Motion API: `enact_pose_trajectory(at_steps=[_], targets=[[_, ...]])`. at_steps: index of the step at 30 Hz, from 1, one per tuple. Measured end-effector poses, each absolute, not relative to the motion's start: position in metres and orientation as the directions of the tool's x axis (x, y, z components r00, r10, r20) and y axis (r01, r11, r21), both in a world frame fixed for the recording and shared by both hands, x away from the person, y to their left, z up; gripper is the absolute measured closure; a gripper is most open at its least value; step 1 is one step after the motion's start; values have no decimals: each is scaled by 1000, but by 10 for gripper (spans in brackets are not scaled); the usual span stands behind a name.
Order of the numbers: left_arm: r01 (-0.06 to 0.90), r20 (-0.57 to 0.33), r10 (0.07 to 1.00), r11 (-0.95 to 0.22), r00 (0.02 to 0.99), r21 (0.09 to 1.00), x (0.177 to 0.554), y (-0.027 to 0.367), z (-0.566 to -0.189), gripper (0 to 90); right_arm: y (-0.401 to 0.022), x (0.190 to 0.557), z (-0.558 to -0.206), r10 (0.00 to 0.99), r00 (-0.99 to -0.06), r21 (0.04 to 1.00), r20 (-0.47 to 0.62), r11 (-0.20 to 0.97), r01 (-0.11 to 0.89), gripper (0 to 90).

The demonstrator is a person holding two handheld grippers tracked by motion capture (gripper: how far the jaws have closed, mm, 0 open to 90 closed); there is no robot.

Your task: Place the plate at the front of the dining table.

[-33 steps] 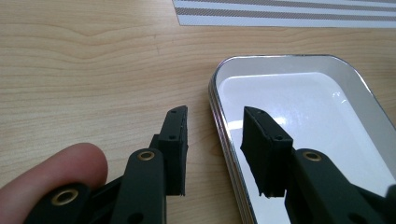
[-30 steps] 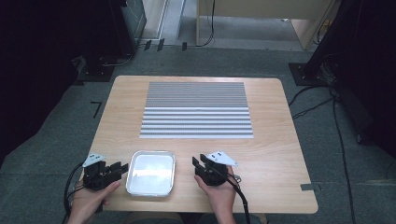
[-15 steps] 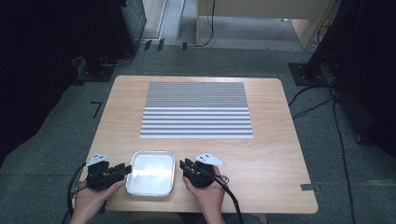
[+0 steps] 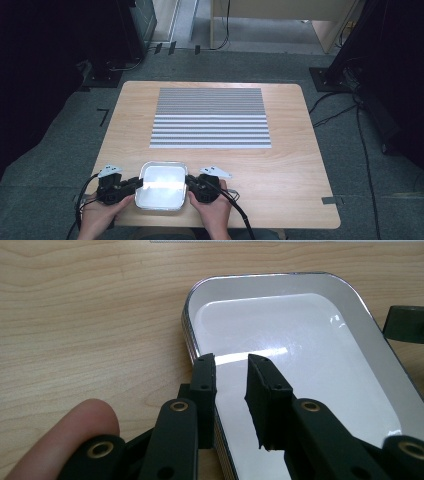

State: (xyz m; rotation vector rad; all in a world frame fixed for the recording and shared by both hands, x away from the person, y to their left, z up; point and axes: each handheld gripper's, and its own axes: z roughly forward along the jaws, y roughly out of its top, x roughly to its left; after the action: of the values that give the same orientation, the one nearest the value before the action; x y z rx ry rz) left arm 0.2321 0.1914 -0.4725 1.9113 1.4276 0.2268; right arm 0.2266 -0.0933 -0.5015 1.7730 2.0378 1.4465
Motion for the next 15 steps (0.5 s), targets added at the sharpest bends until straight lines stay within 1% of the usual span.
enact_pose_trajectory(at_steps=[9,11,15], targets=[[754,-266,887,-129,378,644,232,190,-473,769,-88,227,-502,814,-289,650,504,-138,747,866],[751,-259,888,-134,381,646,232,188,-474,773,-87,225,-502,819,-265,644,509,-158,748,878],[747,-241,887,-156,394,646,231,183,-475,779,-84,223,-501,832,-249,654,496,-169,737,884]])
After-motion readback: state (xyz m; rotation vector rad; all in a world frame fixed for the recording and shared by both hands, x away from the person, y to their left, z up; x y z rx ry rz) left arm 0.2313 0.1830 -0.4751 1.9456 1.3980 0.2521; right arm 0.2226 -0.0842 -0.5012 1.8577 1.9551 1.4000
